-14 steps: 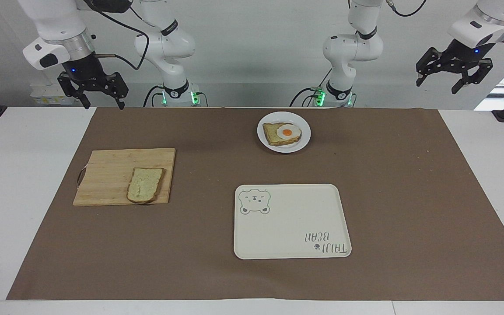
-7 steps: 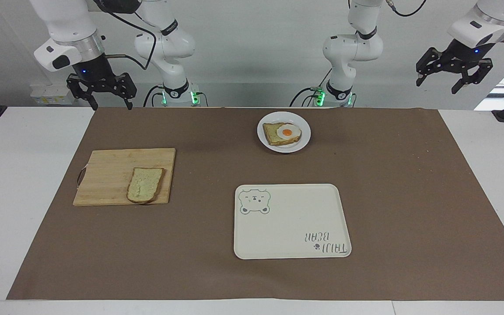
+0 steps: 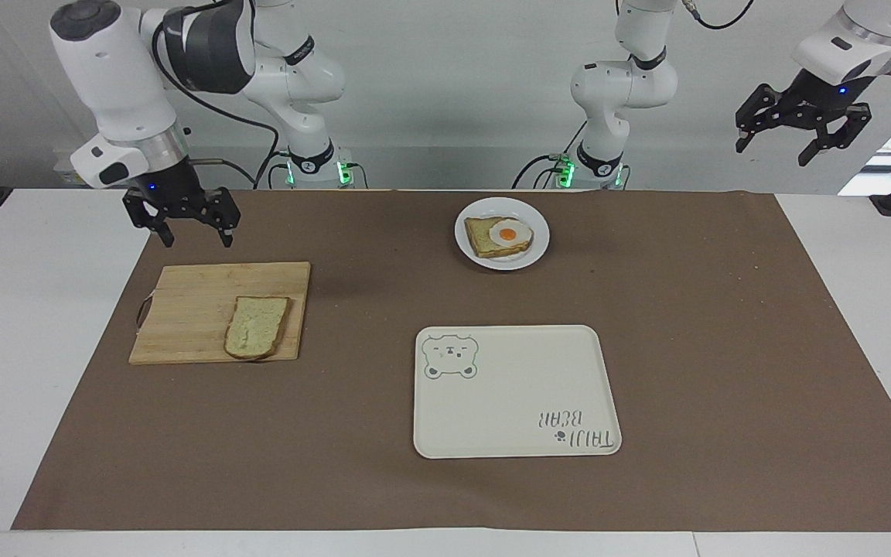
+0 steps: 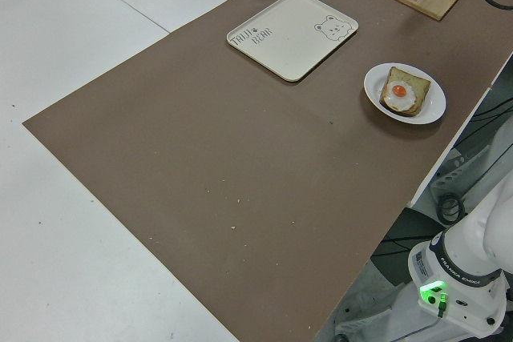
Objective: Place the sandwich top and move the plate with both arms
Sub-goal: 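Reach the right gripper down and grasp the bread slice on the board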
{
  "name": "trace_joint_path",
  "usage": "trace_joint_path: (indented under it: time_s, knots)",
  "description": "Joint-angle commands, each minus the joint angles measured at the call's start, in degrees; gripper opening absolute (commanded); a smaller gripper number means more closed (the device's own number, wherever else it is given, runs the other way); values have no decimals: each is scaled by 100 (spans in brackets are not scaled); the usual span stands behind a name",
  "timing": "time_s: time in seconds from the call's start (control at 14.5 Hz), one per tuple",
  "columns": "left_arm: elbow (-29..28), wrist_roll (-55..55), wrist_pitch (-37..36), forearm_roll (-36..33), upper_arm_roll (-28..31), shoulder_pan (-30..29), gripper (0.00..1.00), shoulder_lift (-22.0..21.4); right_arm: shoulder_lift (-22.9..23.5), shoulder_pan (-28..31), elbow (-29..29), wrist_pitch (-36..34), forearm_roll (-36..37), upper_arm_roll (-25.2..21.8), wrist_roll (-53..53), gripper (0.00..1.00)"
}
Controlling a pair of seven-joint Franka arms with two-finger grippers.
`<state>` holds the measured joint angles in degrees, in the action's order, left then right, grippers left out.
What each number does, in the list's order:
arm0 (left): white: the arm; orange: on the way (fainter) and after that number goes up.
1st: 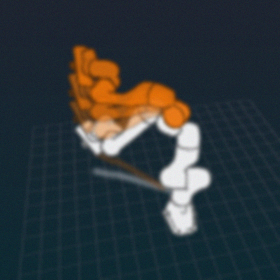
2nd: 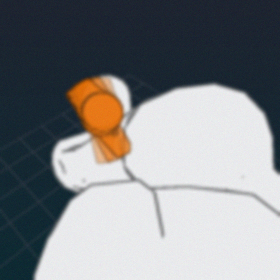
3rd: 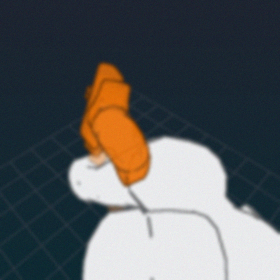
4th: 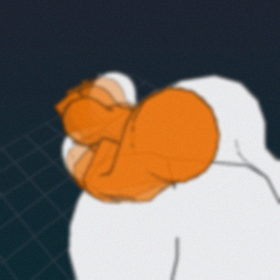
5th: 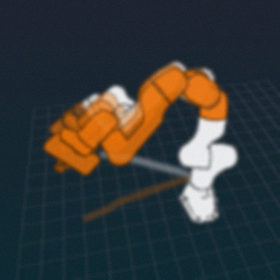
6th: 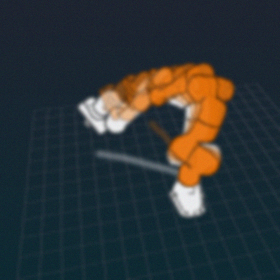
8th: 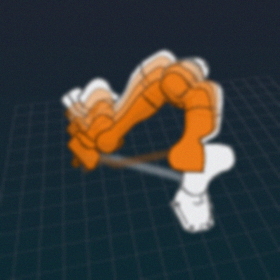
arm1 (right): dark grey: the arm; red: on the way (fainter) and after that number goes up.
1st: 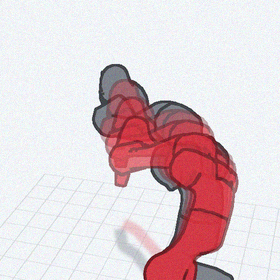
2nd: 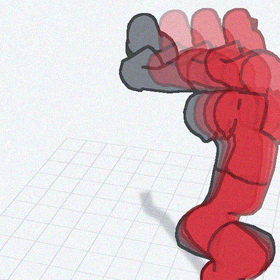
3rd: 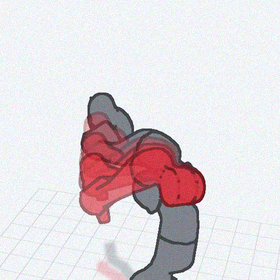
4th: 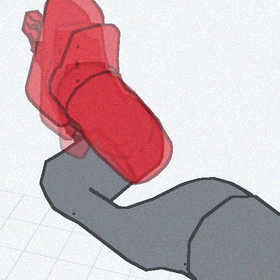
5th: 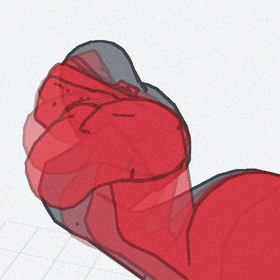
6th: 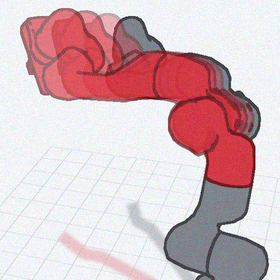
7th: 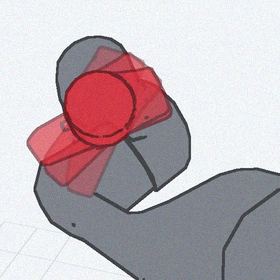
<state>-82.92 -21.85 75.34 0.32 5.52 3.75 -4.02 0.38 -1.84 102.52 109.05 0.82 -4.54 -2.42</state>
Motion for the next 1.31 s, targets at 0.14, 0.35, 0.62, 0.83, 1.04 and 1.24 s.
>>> trace_joint_path:
  time_s: [0.14, 0.35, 0.62, 0.83, 1.04, 1.24]
  knots:
    - [-75, -30, -54, -67, 90, 117, 100, -82, 972, 96, -39, 1063, -205, 32, -110, 100]
    - [-75, -30, -54, -67, 81, 117, 100, -82, 1288, 131, -30, 1293, -205, 32, -109, 100]
    - [-75, -30, -54, -67, 90, 117, 100, -82, 1684, 306, 102, 1627, -266, 41, -101, 100]
    - [-75, -30, -54, -67, 90, 117, 100, -82, 1939, 535, 224, 1707, -1073, 32, -354, 100]
    - [-75, -30, -54, -67, 81, 117, 100, -82, 2045, 720, 382, 1716, -1497, 32, -741, 100]
    - [-75, -30, -54, -67, 81, 117, 100, -82, 1940, 755, 681, 1707, -1506, 32, -995, 100]
